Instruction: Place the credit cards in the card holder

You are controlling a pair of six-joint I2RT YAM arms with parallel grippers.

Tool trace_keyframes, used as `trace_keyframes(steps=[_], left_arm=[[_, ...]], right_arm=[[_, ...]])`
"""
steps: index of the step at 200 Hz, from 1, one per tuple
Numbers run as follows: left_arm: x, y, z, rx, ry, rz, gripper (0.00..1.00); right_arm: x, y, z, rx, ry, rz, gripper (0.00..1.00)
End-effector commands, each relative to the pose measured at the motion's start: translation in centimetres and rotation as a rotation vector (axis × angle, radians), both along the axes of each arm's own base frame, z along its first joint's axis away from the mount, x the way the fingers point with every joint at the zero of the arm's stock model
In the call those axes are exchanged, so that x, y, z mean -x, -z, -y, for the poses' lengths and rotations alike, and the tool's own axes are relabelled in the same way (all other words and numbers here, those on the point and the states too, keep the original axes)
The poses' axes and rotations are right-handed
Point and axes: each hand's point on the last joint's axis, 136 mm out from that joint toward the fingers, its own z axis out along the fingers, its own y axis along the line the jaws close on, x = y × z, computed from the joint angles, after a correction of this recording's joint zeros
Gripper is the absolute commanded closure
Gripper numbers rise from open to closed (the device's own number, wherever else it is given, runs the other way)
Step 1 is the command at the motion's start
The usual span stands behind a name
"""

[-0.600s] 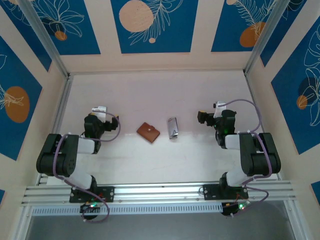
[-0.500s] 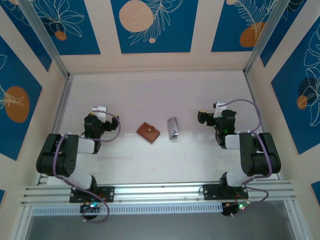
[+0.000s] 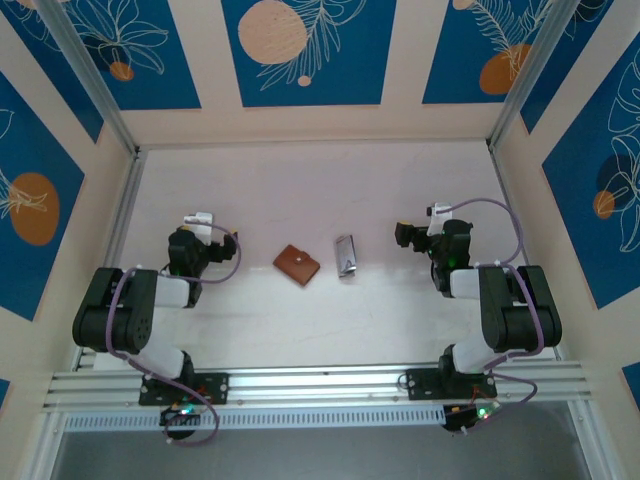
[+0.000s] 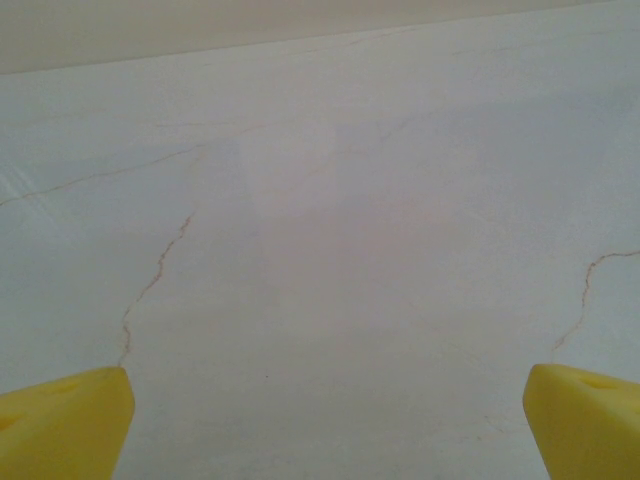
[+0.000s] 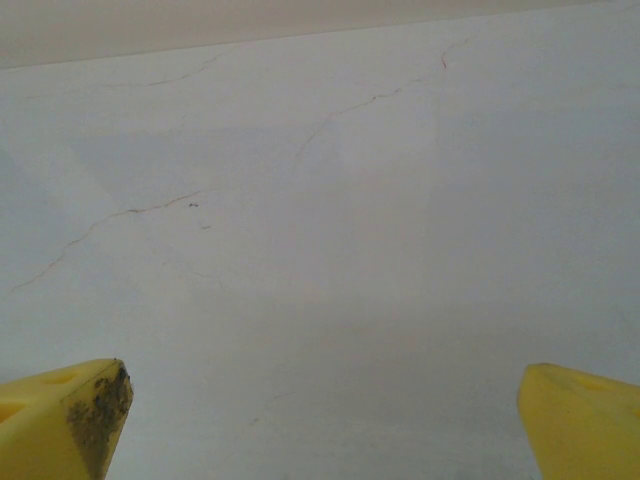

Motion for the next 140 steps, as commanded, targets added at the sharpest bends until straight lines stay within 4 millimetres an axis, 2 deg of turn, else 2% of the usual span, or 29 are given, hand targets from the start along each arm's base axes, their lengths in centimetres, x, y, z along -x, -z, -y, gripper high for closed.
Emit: trace_keyframes(steps=[1, 26, 54, 69, 79, 90, 106, 116, 121, 140], left_arm=[[-0.5, -0.9, -0.7, -0.002, -0.022, 0.03, 0.0], [-0.2, -1.1, -2.2, 0.003, -0.114, 0.054, 0.0], [-0.2, -1.2, -2.2, -0.005, -0.114, 0.055, 0.0], [-0.2, -2.4, -3.0, -0.029, -0.175, 0.019, 0.0], [-0.2, -3.3, -4.2, -0.044, -0.25, -0.023, 0.0], [0.1, -3.8, -5.4, -0.107, -0.307, -0.115, 0.0], [1.2, -5.1, -7.5, -0.15, -0.441, -0.242, 0.0], [2.2, -6.2, -8.5, -0.096, -0.557, -0.303, 0.0], [2.5, -6.7, -8.2, -0.064, -0.56, -0.336, 0.0], [2.4, -7.5, -4.2, 0.115, -0.411, -0.441, 0.0]], right_arm=[[-0.4, -0.6, -0.1, 0.008, -0.014, 0.026, 0.01], [-0.4, -0.6, -0.1, 0.005, -0.015, 0.027, 0.01], [-0.3, -0.6, -0.1, 0.001, -0.016, 0.026, 0.01], [-0.5, -2.0, 1.2, 0.003, 0.06, -0.015, 0.01], [-0.7, -3.6, 2.8, -0.019, 0.169, -0.094, 0.01], [-0.4, -6.1, 5.1, -0.137, 0.35, -0.213, 0.01], [-0.8, -8.5, 5.4, -0.325, 0.389, -0.291, 0.01], [-0.9, -8.6, 5.9, -0.488, 0.44, -0.352, 0.01], [-0.7, -8.4, 5.9, -0.581, 0.446, -0.41, 0.01], [-1.6, -9.0, 4.0, -0.911, 0.239, -0.542, 0.01]])
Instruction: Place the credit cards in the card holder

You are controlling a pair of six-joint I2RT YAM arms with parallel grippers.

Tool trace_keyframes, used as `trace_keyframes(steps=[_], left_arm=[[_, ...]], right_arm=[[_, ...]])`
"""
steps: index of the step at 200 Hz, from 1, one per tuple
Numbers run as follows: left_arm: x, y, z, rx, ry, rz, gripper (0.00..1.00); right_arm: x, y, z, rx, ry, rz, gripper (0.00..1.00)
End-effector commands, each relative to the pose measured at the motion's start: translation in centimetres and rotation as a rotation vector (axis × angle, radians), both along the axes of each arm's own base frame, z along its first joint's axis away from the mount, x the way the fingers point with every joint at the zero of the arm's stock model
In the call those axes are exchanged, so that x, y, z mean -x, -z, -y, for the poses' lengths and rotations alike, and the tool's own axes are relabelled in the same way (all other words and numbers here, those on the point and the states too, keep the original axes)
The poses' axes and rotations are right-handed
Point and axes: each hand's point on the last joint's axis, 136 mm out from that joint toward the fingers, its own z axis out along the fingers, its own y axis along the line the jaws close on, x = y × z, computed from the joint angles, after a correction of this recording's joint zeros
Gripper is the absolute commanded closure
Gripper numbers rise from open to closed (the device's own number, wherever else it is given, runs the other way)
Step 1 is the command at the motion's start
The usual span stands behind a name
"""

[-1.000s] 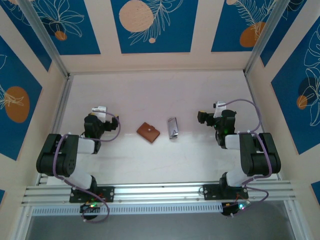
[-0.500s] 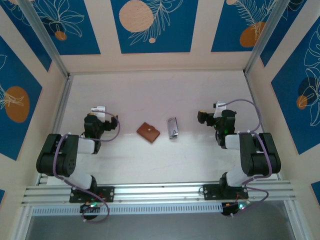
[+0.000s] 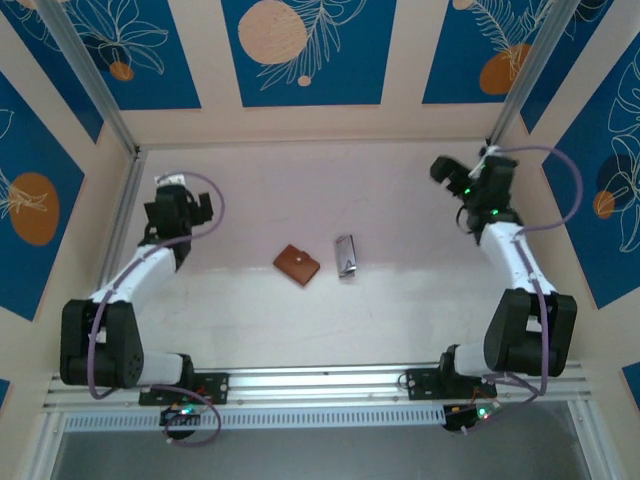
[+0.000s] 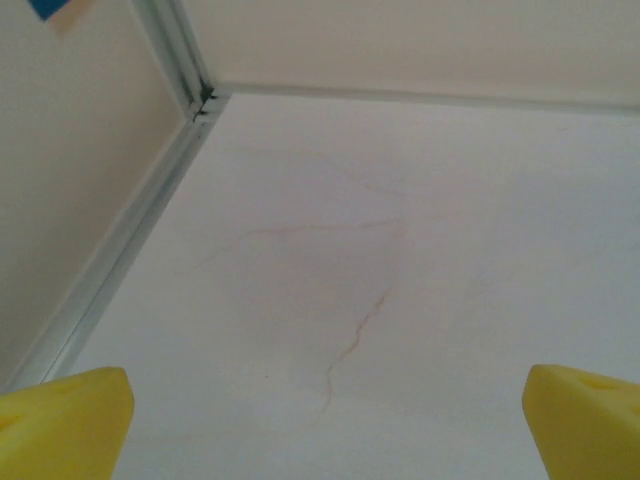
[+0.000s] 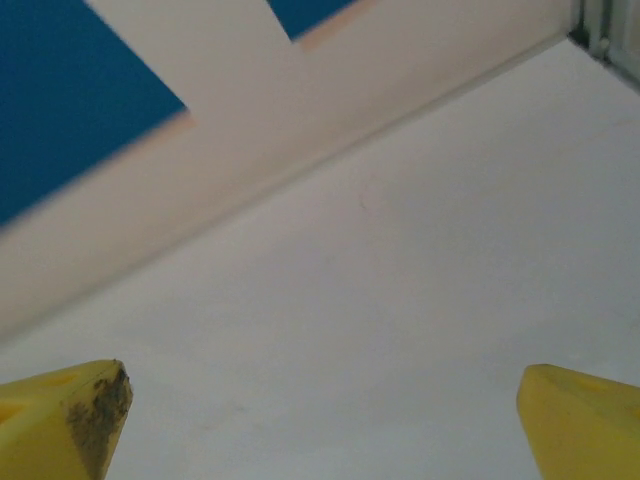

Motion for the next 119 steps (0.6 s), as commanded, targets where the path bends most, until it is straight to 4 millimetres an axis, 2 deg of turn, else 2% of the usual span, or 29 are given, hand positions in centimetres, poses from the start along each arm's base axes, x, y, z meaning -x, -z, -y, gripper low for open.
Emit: trace_keyframes(steps=[1, 13, 27, 35, 46, 67, 76, 90, 119], left_arm=[[4.6, 3.3, 2.0, 0.188, -0.015, -0.293, 0.0], [4.9, 3.3, 4.8, 0.36, 0.062, -0.266, 0.0], [5.6, 3.3, 8.6, 0.572, 0.176, -0.253, 0.0], [6.2, 3.1, 10.6, 0.671, 0.23, -0.251, 0.0], [7.2, 3.1, 12.8, 0.744, 0.278, -0.265, 0.01], [9.7, 3.6, 17.0, 0.789, 0.353, -0.326, 0.09], [10.7, 4.1, 18.9, 0.796, 0.382, -0.355, 0.17], [11.9, 5.1, 21.6, 0.829, 0.414, -0.402, 0.31], [13.2, 8.3, 24.2, 0.911, 0.38, -0.451, 0.53]], right_arm=[[3.0, 6.0, -3.2, -0.556, -0.115, -0.338, 0.01], [2.7, 6.1, -4.4, -0.606, -0.174, -0.37, 0.01], [3.1, 6.2, -5.9, -0.518, -0.191, -0.407, 0.01], [3.7, 6.0, -7.5, -0.466, -0.228, -0.408, 0.01], [4.6, 5.7, -9.8, -0.422, -0.279, -0.42, 0.01], [6.4, 5.9, -14.6, -0.276, -0.384, -0.469, 0.01], [7.2, 6.1, -16.5, -0.229, -0.429, -0.48, 0.01], [8.4, 6.4, -18.9, -0.183, -0.482, -0.497, 0.08], [10.4, 6.6, -23.0, -0.097, -0.585, -0.526, 0.22]])
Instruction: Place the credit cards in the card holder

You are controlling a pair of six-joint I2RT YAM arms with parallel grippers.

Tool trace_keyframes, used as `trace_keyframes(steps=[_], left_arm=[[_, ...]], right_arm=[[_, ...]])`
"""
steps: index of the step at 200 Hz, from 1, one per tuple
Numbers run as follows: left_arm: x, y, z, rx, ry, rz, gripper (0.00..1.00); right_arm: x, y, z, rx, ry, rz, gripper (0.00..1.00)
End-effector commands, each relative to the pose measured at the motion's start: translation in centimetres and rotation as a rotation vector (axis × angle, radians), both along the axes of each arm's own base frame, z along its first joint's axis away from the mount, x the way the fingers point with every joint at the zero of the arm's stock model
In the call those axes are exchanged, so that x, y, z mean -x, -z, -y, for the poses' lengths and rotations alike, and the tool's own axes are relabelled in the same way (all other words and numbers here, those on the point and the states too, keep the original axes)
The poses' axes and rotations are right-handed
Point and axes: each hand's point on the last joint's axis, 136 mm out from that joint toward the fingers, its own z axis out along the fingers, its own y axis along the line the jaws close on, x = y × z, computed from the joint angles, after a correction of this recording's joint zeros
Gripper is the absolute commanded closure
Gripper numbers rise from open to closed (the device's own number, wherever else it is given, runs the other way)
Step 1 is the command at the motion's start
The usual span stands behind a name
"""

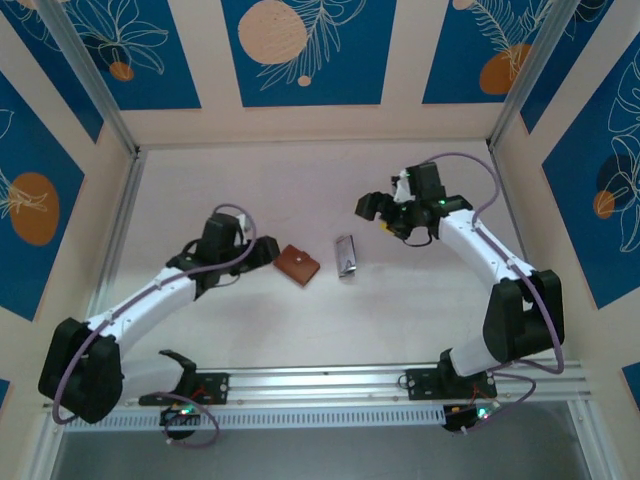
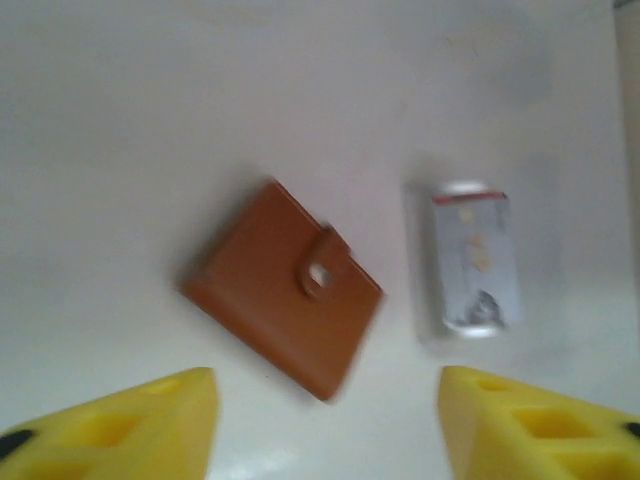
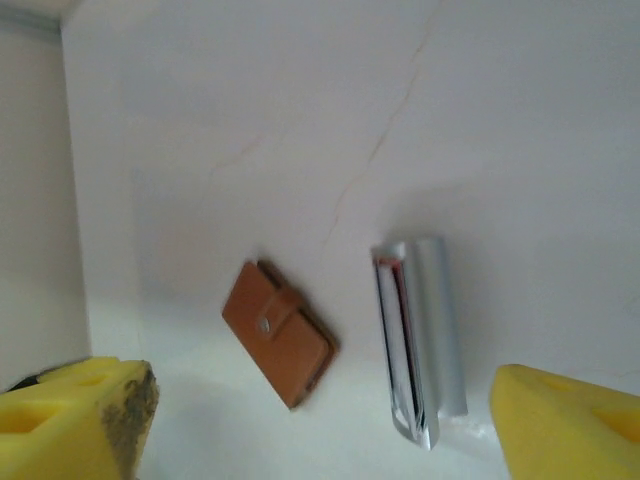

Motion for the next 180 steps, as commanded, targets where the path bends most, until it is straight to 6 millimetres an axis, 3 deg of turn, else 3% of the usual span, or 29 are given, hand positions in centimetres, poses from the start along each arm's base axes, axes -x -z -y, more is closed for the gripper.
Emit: trace_keyframes(steps=[1, 35, 86, 131, 164, 180], left_arm=[[0.7, 2.2, 1.7, 0.097, -0.056, -0.092, 0.53], [0.6, 5.5, 3.3, 0.111, -0.047, -0.155, 0.66], [-0.5, 9.3, 2.9, 0.035, -0.09, -0.201, 0.72], [-3.1, 10.3, 1.8, -0.002, -0.115, -0.183, 0.72], [-5.2, 10.3, 1.2, -0.038, -0.114, -0.164, 0.73], [-5.8, 9.9, 1.2, -0.03, -0.109, -0.154, 0.73]], right_arm=[[1.5, -0.3, -1.3, 0.088, -0.053, -0.001, 0.23], [3.3, -0.1, -4.3, 0.165, -0.162, 0.015, 0.38], [4.6, 0.6, -7.3, 0.213, -0.284, 0.026, 0.42], [4.9, 2.3, -9.3, 0.338, -0.362, 0.063, 0.4], [3.9, 4.1, -9.9, 0.422, -0.379, 0.042, 0.56], [3.2, 4.8, -10.3, 0.46, -0.384, 0.044, 0.58]])
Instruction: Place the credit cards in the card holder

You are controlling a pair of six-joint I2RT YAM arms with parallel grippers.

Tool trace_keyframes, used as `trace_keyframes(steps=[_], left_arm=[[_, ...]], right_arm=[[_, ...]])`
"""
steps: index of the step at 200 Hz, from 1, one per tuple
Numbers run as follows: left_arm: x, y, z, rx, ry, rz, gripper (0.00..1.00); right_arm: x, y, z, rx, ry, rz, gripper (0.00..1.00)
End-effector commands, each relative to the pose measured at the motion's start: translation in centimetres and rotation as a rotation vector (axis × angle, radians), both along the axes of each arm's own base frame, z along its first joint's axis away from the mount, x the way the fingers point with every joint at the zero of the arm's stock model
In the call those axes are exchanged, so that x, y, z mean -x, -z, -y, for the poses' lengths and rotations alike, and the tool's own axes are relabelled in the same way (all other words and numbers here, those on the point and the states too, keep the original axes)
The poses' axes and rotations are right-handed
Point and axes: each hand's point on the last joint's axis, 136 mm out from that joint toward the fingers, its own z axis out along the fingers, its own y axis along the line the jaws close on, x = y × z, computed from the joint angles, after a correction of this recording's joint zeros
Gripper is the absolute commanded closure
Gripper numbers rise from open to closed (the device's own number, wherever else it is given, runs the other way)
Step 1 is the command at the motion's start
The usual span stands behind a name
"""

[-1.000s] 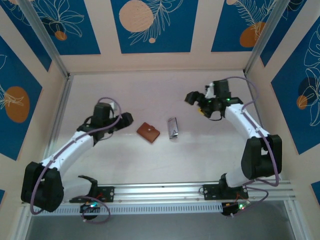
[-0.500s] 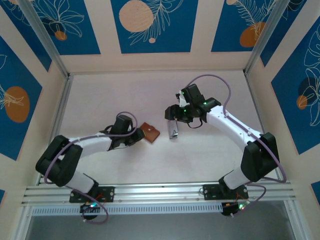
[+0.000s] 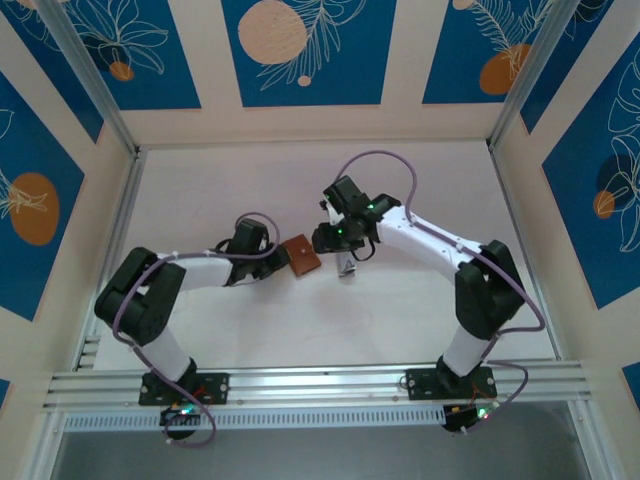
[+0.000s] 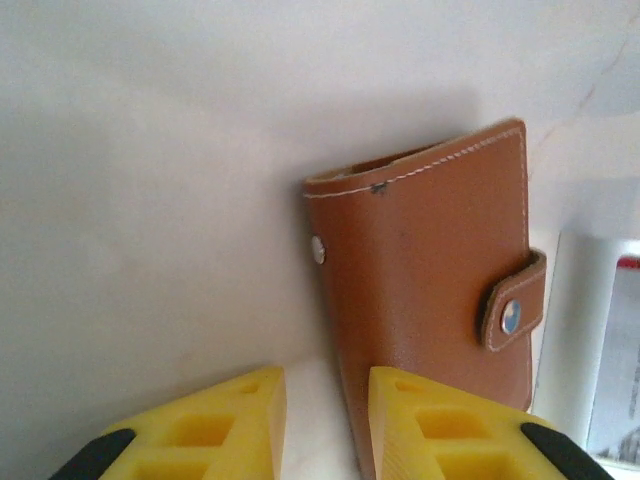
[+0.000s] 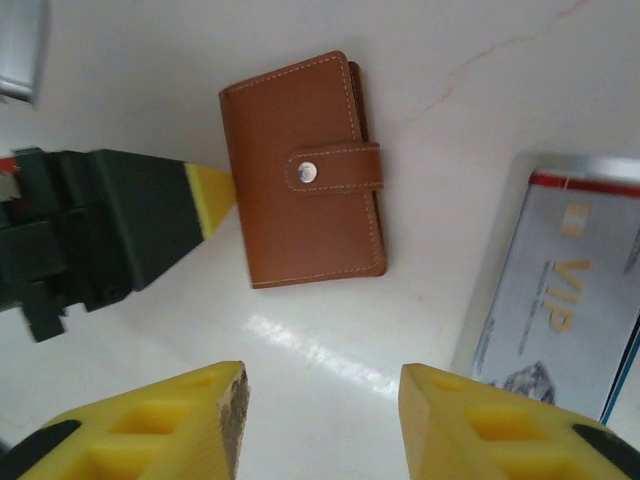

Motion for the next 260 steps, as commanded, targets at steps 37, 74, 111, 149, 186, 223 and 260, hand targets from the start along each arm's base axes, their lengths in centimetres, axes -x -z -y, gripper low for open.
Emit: trace_keyframes(steps=[37, 74, 111, 149, 186, 223, 260], left_arm=[[-1.4, -2.9, -0.7, -0.007, 0.008, 0.076, 0.74], [-3.0, -5.9, 0.1, 0.006, 0.027, 0.09, 0.81], [-4.9, -5.0, 1.3, 0.038, 0.037, 0.044, 0.92], [-5.6, -2.8, 1.5, 0.019, 0.03, -0.003, 1.0], [-5.2, -0.5, 0.8, -0.024, 0.023, -0.034, 1.0], [-4.4, 1.1, 0.1, -0.052, 0.011, -0.052, 1.0], [-4.1, 1.7, 0.0, -0.048, 0.005, -0.053, 1.0]], right_arm=[[-2.3, 1.8, -1.9, 0.125, -0.047, 0.018, 0.61], [-2.7, 3.1, -3.3, 0.128, -0.074, -0.016, 0.64], [-3.1, 3.8, -4.0, 0.127, -0.08, -0.034, 0.64], [-3.4, 4.5, -4.8, 0.126, -0.091, -0.055, 0.62], [-3.3, 5.7, -5.2, 0.128, -0.1, -0.083, 0.62], [-3.2, 6.8, -5.5, 0.15, -0.103, -0.088, 0.61], [-3.5, 7.7, -5.7, 0.172, -0.095, -0.09, 0.61]])
